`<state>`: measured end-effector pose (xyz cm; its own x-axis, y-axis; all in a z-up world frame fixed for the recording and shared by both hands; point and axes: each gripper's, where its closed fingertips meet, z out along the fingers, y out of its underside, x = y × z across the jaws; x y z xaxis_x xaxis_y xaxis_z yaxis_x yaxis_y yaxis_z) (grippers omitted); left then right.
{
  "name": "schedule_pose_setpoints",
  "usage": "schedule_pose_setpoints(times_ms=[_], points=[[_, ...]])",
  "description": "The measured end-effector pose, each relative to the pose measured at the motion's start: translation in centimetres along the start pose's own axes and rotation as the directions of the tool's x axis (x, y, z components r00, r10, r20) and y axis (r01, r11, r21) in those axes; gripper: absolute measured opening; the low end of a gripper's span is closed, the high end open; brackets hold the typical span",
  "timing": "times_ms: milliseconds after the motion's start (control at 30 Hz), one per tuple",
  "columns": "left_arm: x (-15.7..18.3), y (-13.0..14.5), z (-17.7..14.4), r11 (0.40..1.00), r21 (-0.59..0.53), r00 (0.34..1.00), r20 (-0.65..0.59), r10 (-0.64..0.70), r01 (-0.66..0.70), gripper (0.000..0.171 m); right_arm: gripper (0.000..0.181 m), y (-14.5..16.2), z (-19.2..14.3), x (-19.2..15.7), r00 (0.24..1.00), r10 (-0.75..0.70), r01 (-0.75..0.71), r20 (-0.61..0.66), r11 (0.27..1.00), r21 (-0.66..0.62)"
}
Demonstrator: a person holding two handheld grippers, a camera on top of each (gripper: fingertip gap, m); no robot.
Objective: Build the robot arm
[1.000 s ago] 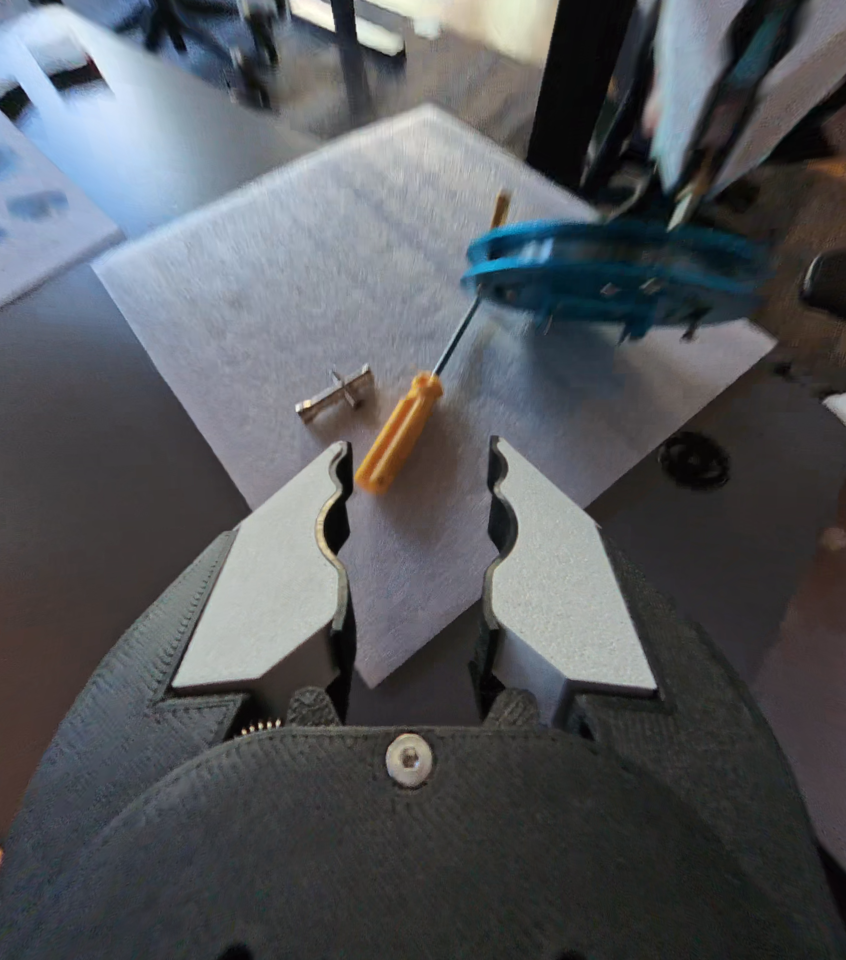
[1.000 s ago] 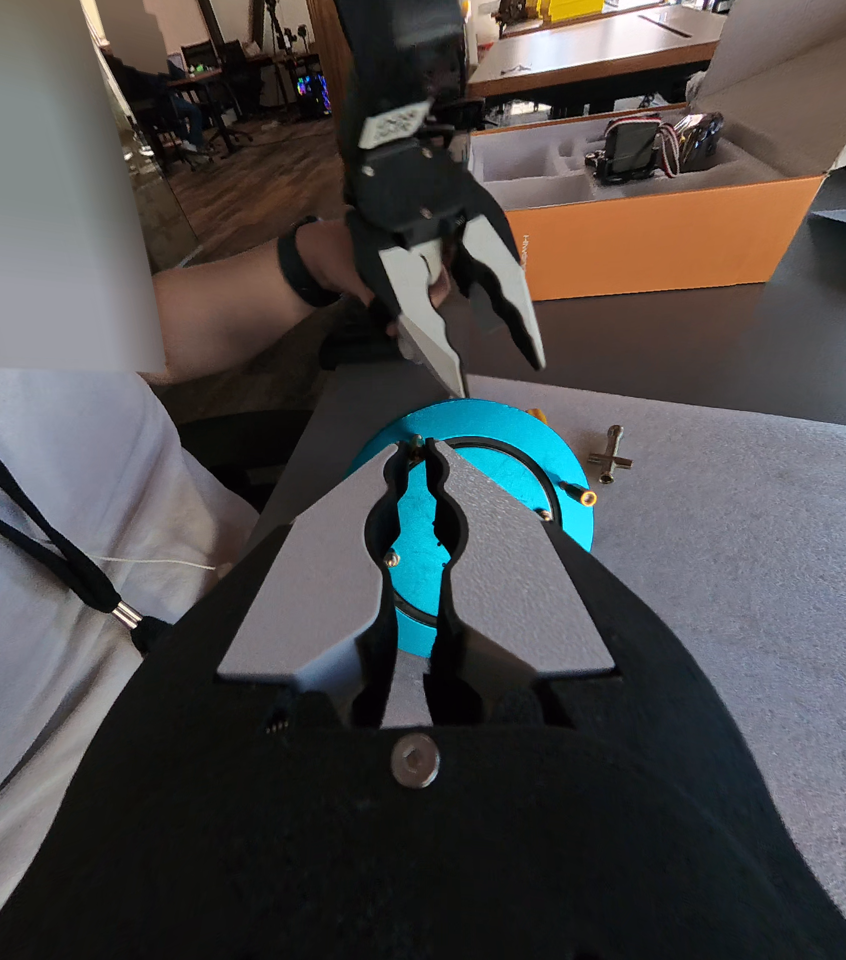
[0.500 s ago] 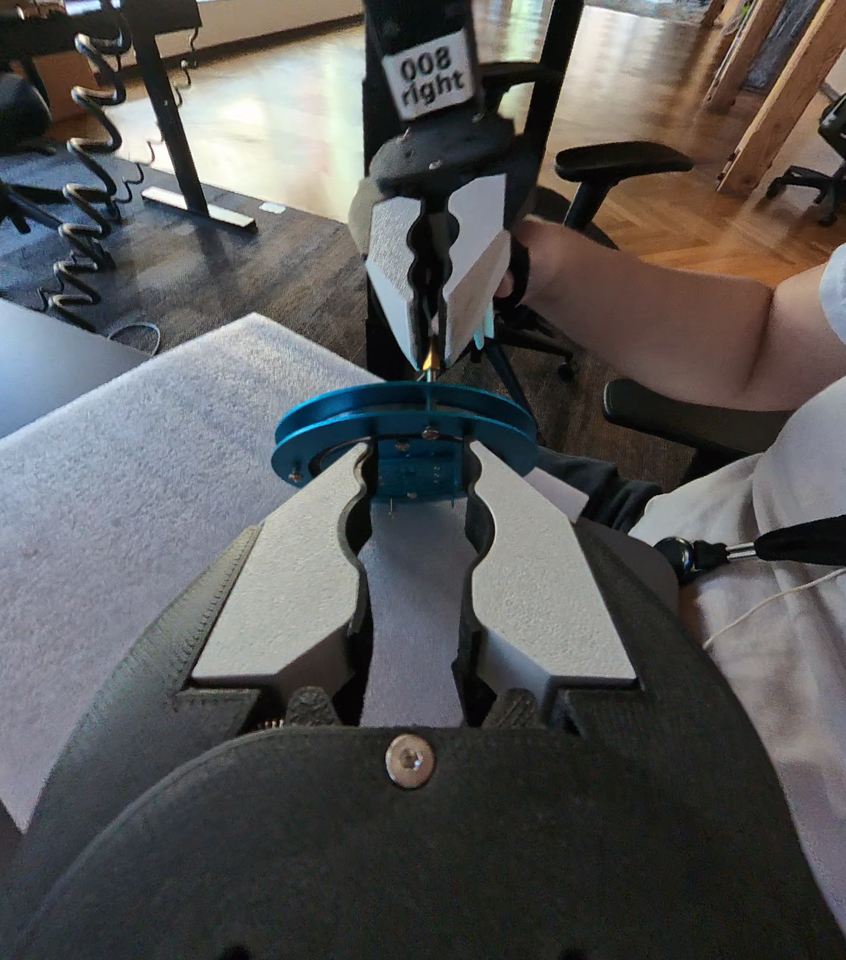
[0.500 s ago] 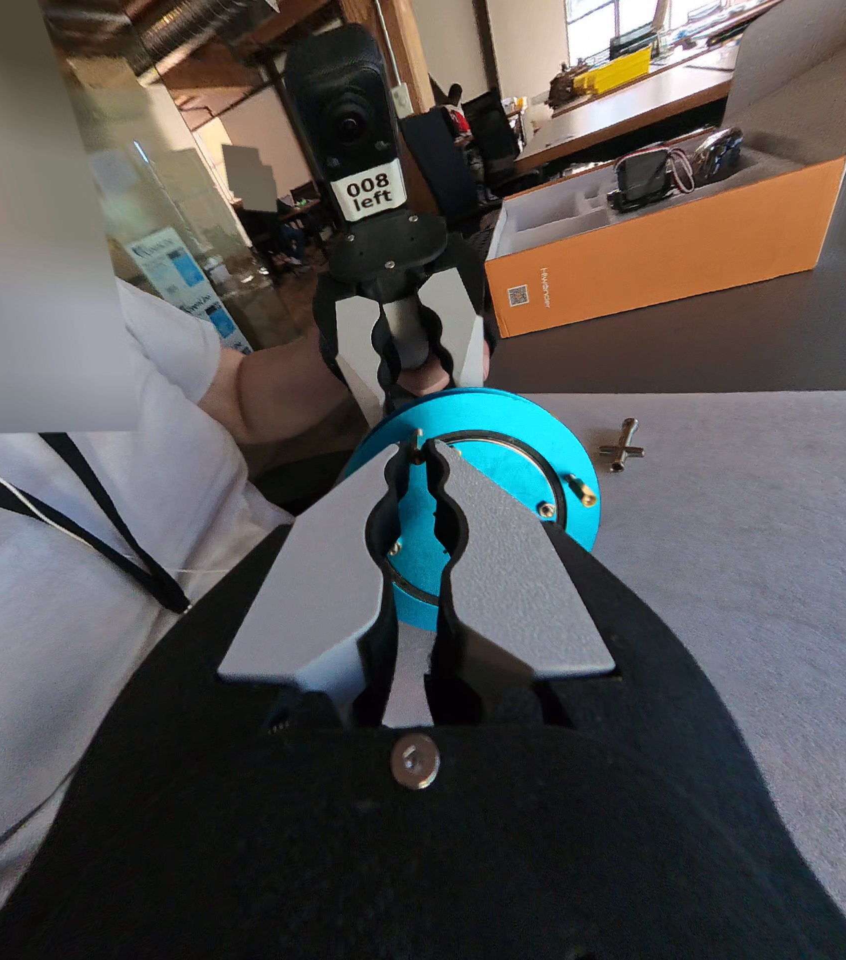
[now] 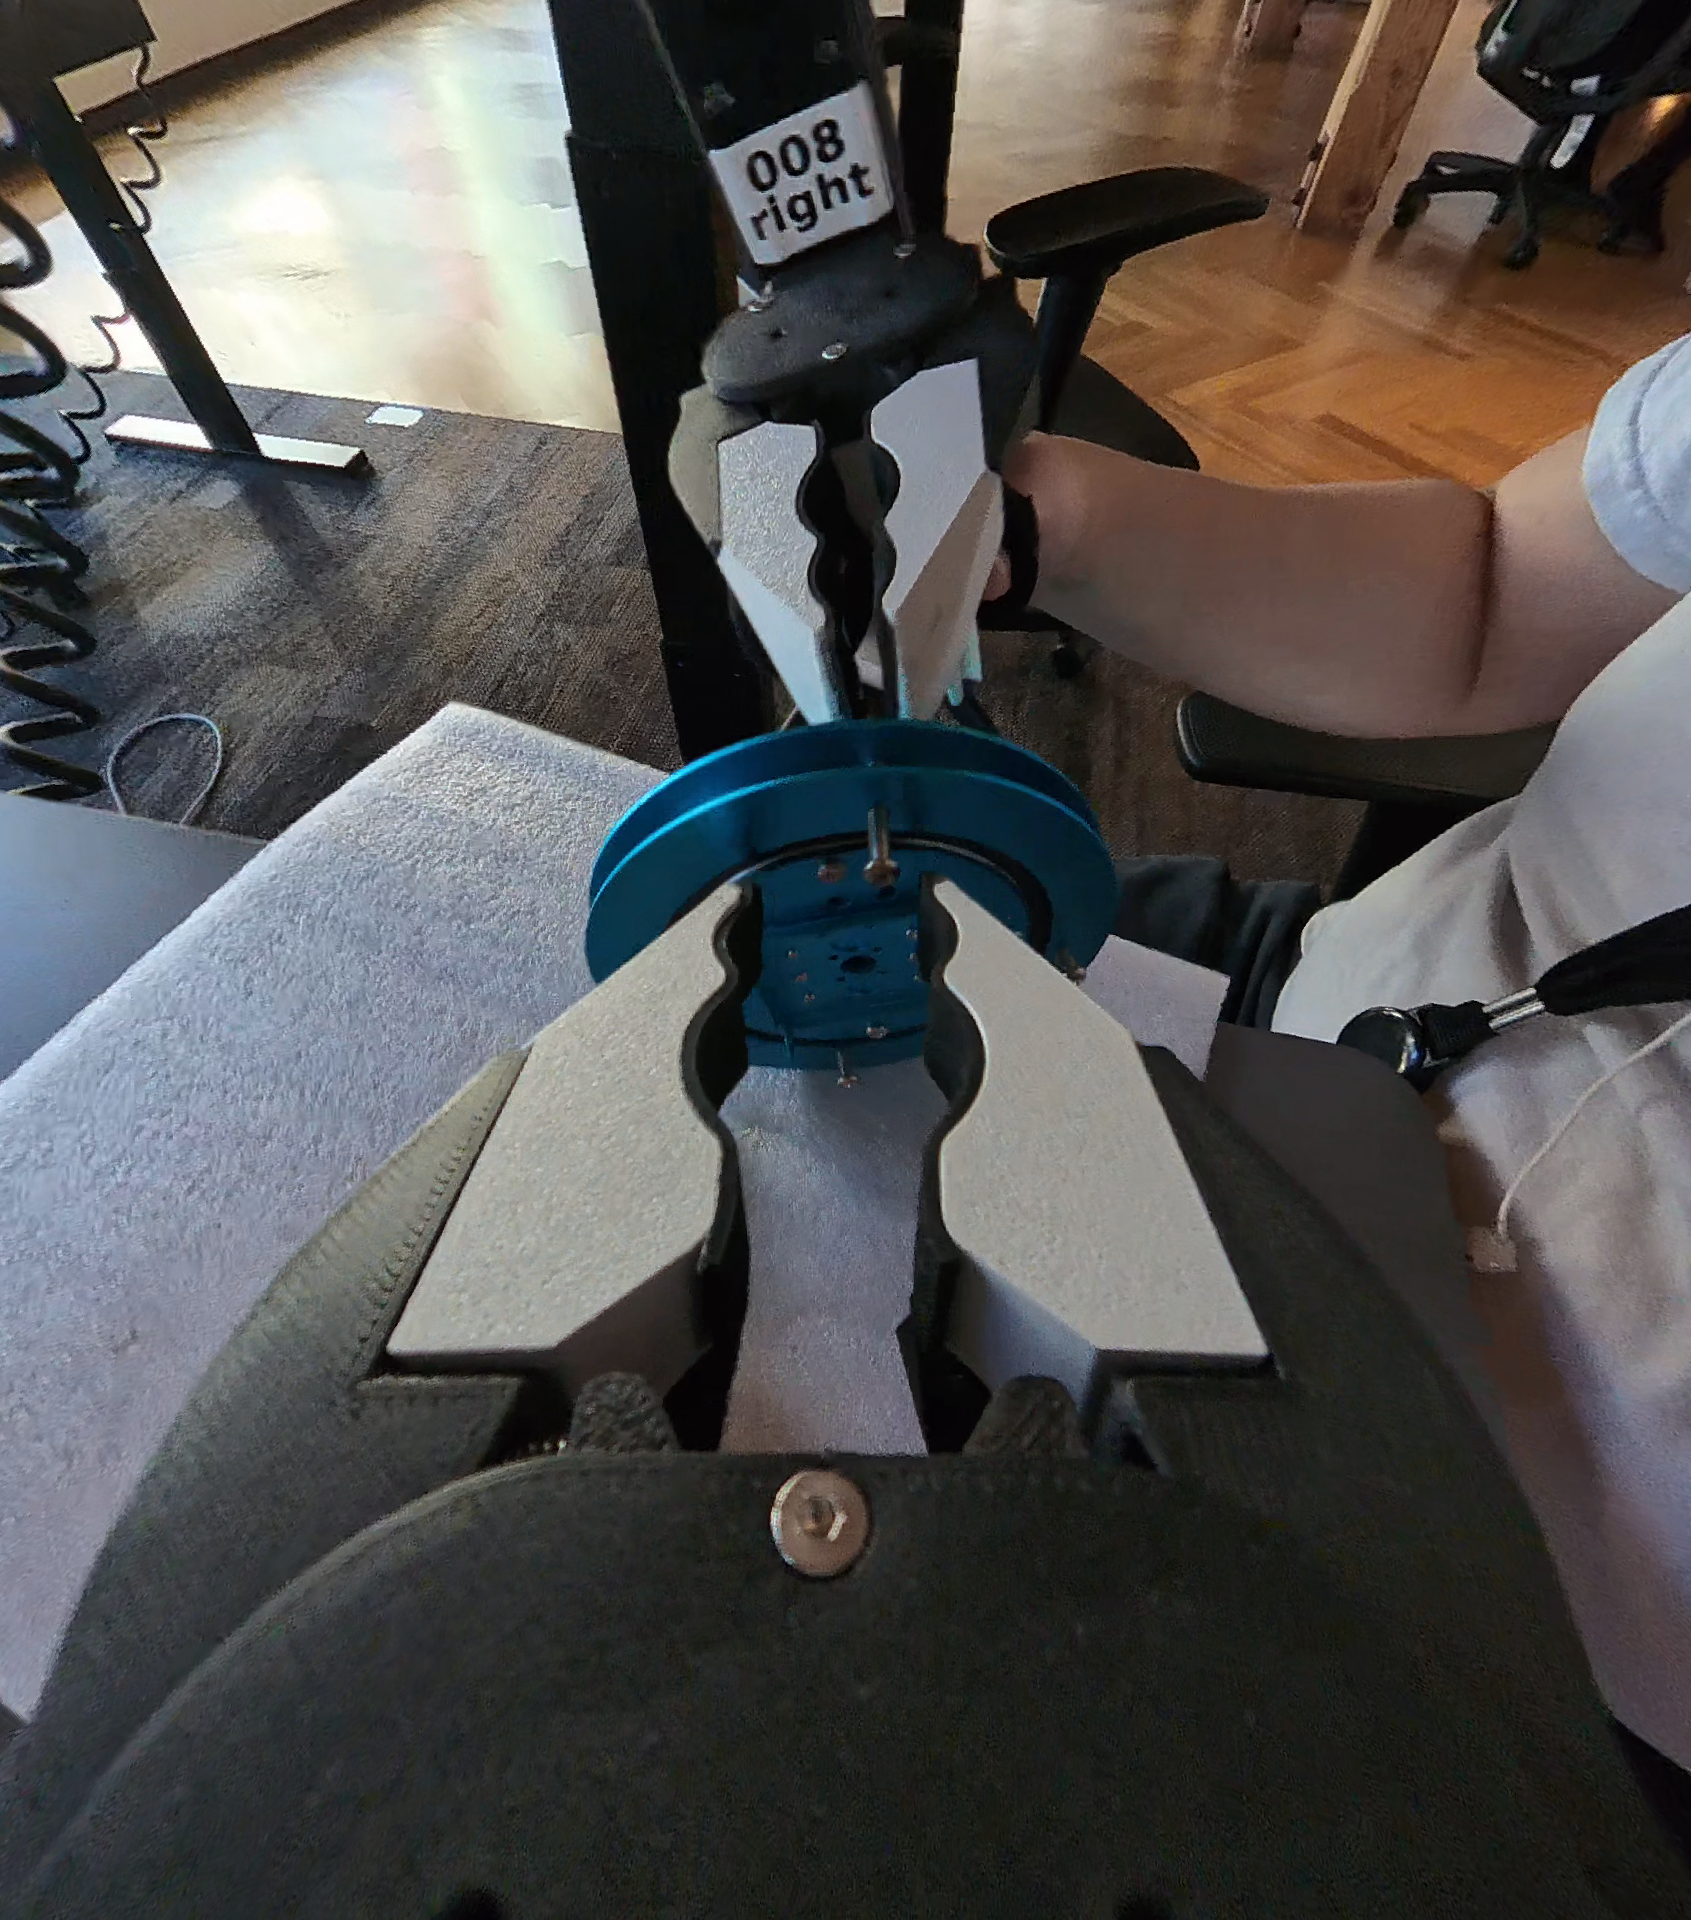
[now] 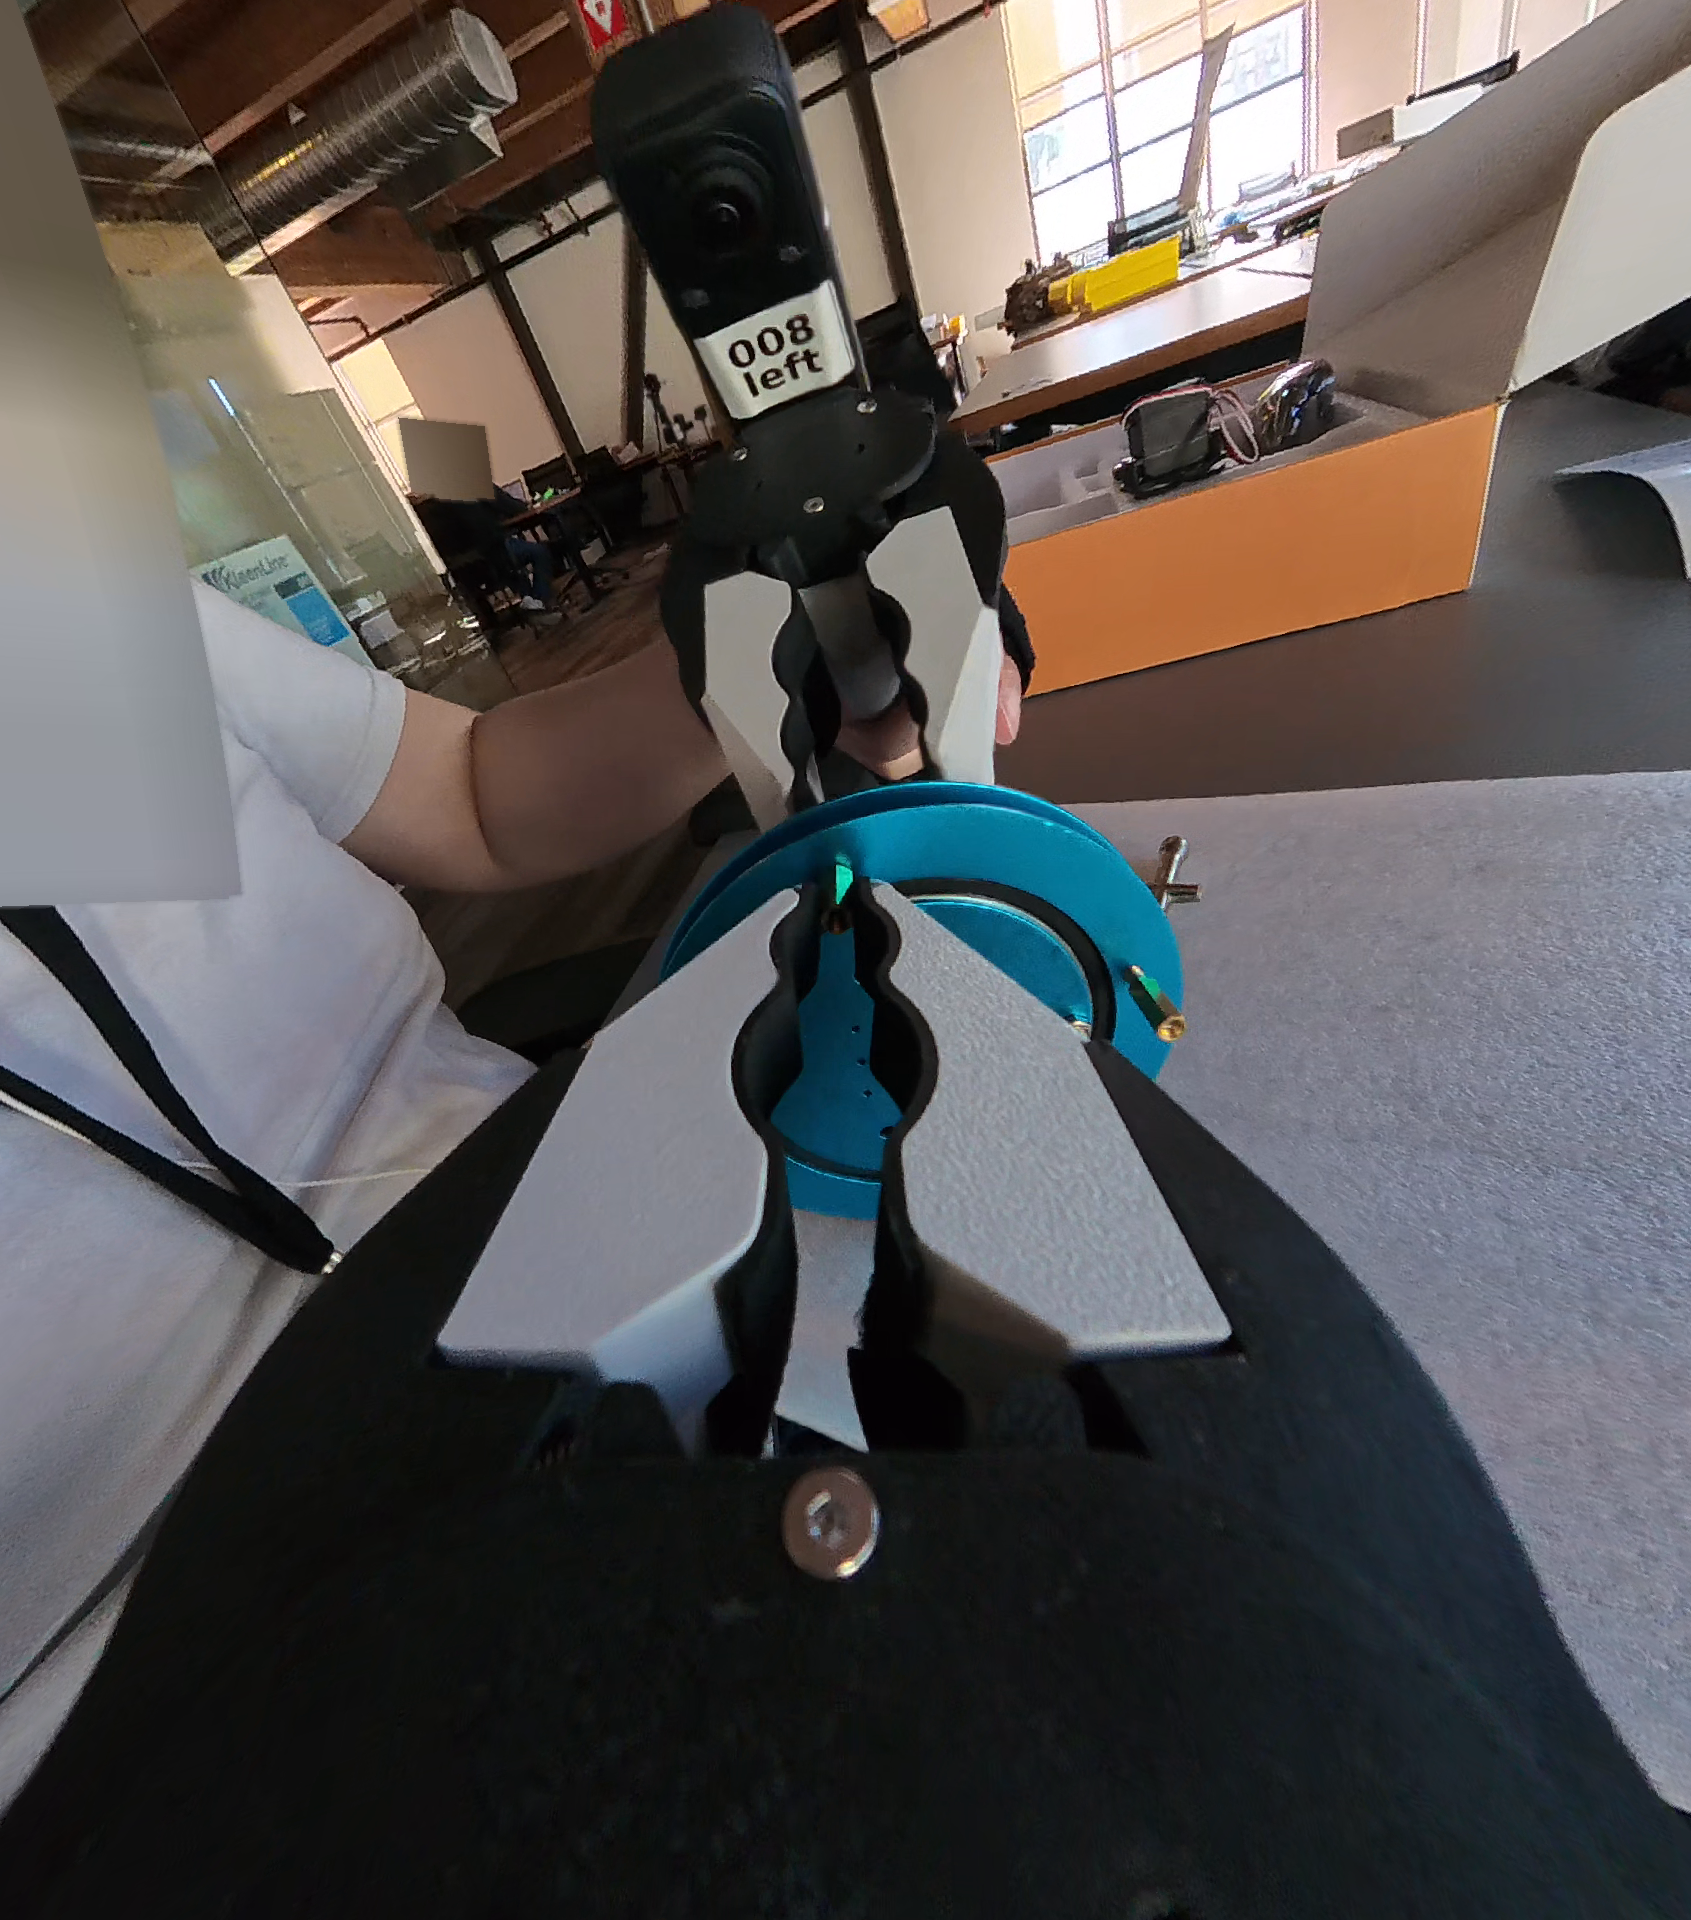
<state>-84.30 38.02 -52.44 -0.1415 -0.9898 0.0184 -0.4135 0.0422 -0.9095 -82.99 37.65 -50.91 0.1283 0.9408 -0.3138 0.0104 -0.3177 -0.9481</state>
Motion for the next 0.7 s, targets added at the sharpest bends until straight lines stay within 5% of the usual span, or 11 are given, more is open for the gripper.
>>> schedule_pose_setpoints(times_ms=[167, 333, 500, 700], points=[[-0.5, 1.4, -3.3, 0.998, 0.022, 0.996, 0.075, -0.054, 0.052, 0.029, 0.004, 0.1, 0.3, -0.4, 1.000, -0.011, 0.011, 0.008, 1.000, 0.017], [-2.8, 7.0, -5.7, 0.965, -0.262, 0.966, 0.247, 0.075, -0.008, 0.026, 0.004, 0.0, -0.3, 0.0, 1.000, -0.008, 0.008, 0.012, 1.000, 0.021], [-3.4, 10.2, -5.9, 0.891, -0.454, 0.974, 0.197, 0.109, -0.008, 0.021, 0.004, 0.0, -0.5, 0.2, 1.000, -0.016, 0.016, 0.013, 1.000, 0.015], [-4.5, 13.3, -6.1, 0.848, -0.524, 0.977, 0.211, 0.040, 0.078, 0.029, 0.004, 0.0, -0.8, 0.3, 1.000, -0.019, 0.019, 0.019, 1.000, 0.014]])
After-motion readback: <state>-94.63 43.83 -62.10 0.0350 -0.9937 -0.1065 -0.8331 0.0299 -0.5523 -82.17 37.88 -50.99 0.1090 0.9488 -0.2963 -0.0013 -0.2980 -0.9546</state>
